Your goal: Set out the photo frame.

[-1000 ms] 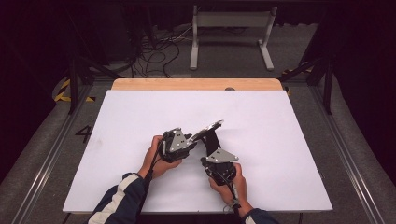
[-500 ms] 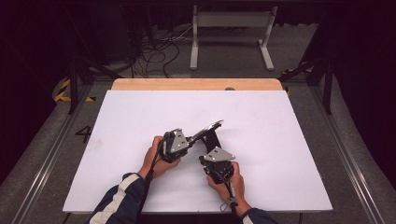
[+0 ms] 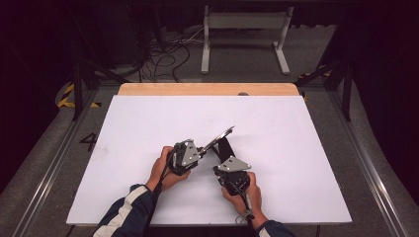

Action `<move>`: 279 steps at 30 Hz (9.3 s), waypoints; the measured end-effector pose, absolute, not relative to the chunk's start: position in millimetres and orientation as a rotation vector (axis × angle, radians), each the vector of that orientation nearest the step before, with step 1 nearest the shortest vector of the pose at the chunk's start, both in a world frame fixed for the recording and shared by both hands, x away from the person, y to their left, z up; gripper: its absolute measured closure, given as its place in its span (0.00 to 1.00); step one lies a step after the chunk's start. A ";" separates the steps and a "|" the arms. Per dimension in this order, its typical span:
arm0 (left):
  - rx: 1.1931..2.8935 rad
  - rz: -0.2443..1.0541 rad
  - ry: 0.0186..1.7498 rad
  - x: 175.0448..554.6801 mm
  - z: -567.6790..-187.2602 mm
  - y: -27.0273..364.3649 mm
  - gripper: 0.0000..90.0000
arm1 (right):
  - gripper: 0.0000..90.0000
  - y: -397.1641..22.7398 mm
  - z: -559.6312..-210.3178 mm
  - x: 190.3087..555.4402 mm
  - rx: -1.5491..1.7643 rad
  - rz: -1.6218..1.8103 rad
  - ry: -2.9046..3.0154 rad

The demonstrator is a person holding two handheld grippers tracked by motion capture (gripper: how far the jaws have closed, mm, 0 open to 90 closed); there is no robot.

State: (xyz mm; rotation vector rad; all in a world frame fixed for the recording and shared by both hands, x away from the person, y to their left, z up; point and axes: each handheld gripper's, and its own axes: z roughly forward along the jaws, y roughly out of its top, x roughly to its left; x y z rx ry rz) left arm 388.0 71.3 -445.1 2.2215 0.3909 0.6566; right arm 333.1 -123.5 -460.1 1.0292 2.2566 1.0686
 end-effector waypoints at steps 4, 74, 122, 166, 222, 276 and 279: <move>2.224 0.638 0.404 385.1 -444.1 71.7 0.89 | 1.00 -129.6 -459.9 336.6 1.038 1.082 2.260; 2.092 0.577 0.400 358.9 -437.4 58.3 0.83 | 1.00 -175.1 -456.9 360.4 1.020 1.106 2.294; 2.118 0.494 0.416 359.5 -438.1 71.3 0.78 | 0.97 -190.7 -450.3 363.4 1.099 1.146 2.186; 2.131 0.542 0.638 317.9 -451.5 181.6 0.25 | 0.41 -140.2 -434.1 366.7 1.137 1.340 2.132; 2.163 0.441 0.595 342.4 -454.1 156.7 0.20 | 0.83 -169.1 -437.9 364.6 1.135 1.441 2.296; 2.138 0.345 0.531 400.0 -452.0 93.1 0.18 | 0.68 -176.6 -441.5 356.2 1.174 1.395 2.256; 2.137 0.338 0.519 406.1 -452.1 89.1 0.18 | 0.68 -179.8 -435.3 348.8 1.162 1.387 2.253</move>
